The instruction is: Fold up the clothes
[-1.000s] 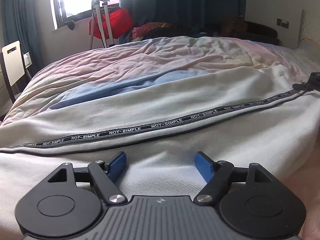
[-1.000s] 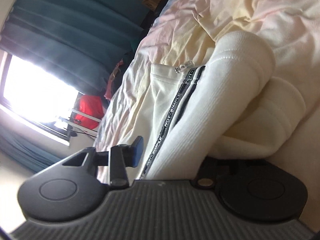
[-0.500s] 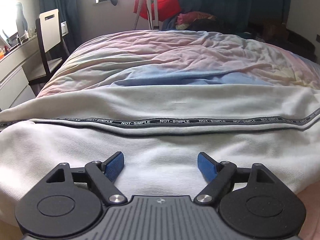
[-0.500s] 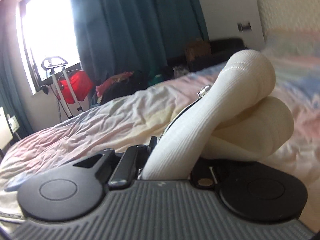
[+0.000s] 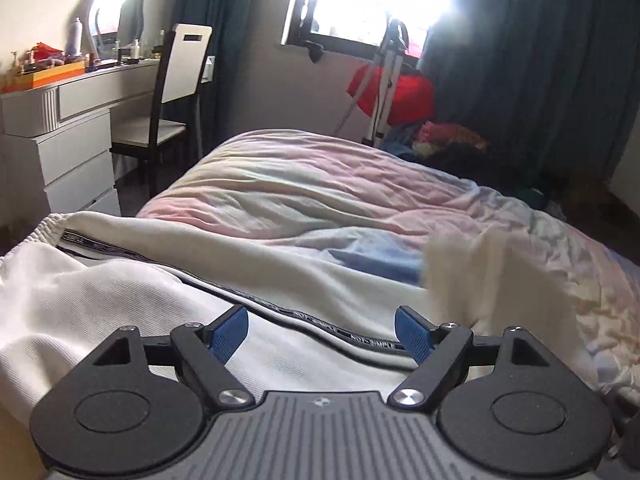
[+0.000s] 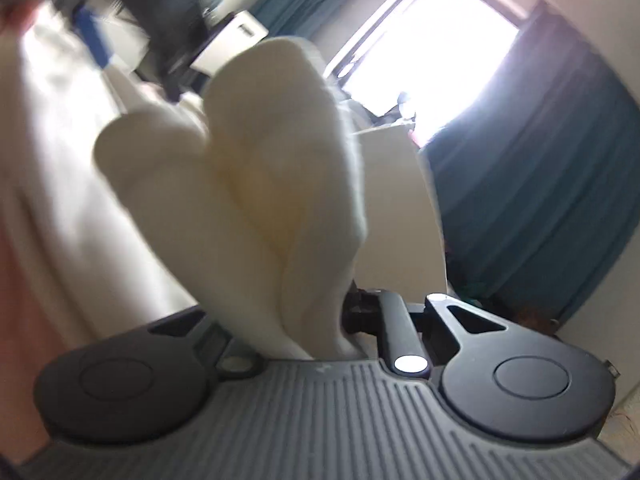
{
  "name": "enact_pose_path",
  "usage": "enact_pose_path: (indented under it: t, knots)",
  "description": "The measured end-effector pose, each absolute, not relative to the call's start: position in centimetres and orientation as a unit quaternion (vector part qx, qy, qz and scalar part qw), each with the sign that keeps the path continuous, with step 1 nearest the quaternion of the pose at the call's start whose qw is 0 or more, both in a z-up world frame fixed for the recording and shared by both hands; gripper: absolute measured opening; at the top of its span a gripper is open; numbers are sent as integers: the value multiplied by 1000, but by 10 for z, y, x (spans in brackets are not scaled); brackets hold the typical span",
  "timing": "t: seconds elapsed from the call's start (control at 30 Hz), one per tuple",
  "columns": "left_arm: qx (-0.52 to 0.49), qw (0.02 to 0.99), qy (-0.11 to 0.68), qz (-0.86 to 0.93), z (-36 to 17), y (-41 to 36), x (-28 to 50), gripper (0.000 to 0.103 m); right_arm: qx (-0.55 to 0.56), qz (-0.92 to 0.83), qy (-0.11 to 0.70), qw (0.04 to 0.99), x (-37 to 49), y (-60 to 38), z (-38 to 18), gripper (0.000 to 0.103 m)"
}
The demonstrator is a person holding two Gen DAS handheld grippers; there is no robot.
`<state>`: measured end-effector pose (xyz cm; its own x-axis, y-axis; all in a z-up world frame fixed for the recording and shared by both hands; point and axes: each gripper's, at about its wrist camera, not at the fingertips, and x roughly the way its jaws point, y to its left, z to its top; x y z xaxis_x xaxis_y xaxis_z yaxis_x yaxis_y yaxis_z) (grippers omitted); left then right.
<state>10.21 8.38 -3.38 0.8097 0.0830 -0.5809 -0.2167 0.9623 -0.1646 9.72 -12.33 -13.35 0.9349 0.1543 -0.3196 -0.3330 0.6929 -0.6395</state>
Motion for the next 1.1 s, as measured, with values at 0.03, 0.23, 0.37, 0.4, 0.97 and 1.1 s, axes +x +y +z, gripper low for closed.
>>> enact_pose_path:
  t: [0.03, 0.23, 0.37, 0.4, 0.97, 1.1]
  knots:
    - [-114, 945, 295, 82, -31, 87, 102, 82, -388, 144, 130, 901, 96, -116, -147, 15]
    - [-121, 948, 288, 59, -24, 87, 101, 82, -392, 137, 114, 903, 91, -126, -142, 15]
    - [-130, 947, 291, 32, -27, 81, 100, 82, -377, 166, 127, 902, 90, -118, -134, 15]
    - [-138, 945, 294, 24, -28, 81, 100, 82, -373, 167, 134, 903, 92, -116, -134, 15]
    - [-60, 967, 247, -4, -18, 48, 40, 82, -33, 233, 260, 936, 56, -161, -49, 86]
    - [-61, 970, 237, -11, -17, 41, 8, 83, 53, 174, 241, 953, 33, -197, -31, 86]
